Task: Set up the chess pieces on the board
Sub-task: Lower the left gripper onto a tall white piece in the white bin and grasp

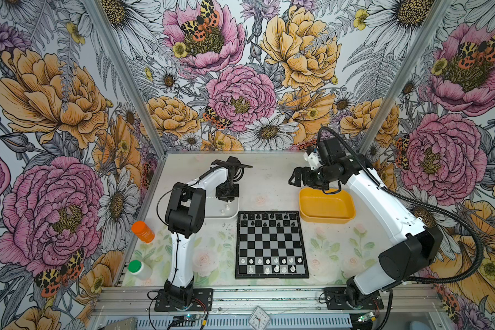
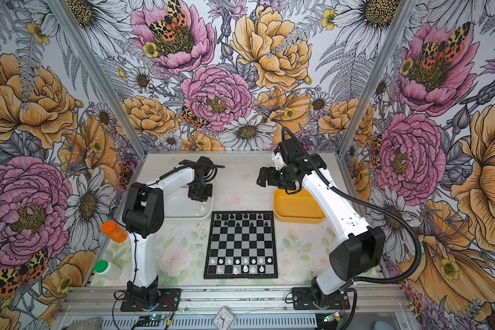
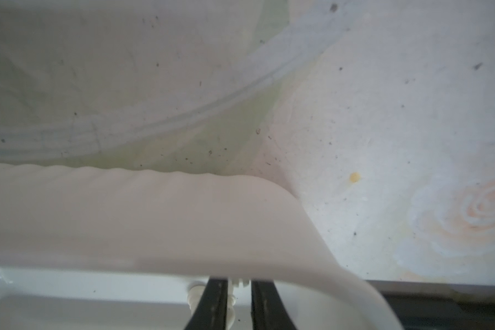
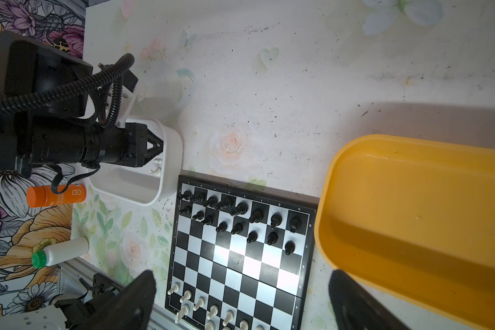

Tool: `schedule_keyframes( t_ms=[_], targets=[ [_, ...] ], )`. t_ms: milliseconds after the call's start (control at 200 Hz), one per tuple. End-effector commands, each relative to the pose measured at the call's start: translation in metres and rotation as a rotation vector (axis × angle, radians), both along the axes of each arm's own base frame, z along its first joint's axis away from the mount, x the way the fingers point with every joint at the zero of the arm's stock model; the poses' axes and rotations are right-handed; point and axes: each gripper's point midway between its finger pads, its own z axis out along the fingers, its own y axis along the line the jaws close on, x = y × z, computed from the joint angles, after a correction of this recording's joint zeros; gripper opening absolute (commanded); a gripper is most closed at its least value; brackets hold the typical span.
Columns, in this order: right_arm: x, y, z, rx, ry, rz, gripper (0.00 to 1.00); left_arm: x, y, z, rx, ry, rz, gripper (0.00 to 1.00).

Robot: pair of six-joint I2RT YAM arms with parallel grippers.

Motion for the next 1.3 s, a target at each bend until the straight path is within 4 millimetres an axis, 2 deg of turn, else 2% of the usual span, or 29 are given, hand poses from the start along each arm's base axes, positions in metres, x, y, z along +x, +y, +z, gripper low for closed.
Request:
schedule_keyframes(
  t_ms=[0, 650, 1001, 1241, 1291],
  targets=[
    [-0.001, -0.007, 0.011, 0.004, -0.036, -0.031, 0.97, 0.011, -0.004, 0.001, -0.025, -0.022, -0.017, 0.16],
    [0.004, 0.005, 0.012, 0.02, -0.034, 0.003, 0.96, -0.002, 0.007, 0.039, -0.047, -0.088, 0.01, 0.12],
    [0.004, 0.012, 0.012, 0.011, -0.033, 0.004, 0.96, -0.002, -0.001, 0.075, -0.11, -0.16, -0.003, 0.13],
    [0.009, 0.016, 0.008, 0.008, -0.019, -0.003, 0.96, -0.01, -0.011, 0.102, -0.175, -0.2, -0.015, 0.12],
    [0.01, 0.017, 0.01, 0.014, -0.019, -0.003, 0.96, -0.012, -0.011, 0.103, -0.179, -0.199, -0.017, 0.13]
  ],
)
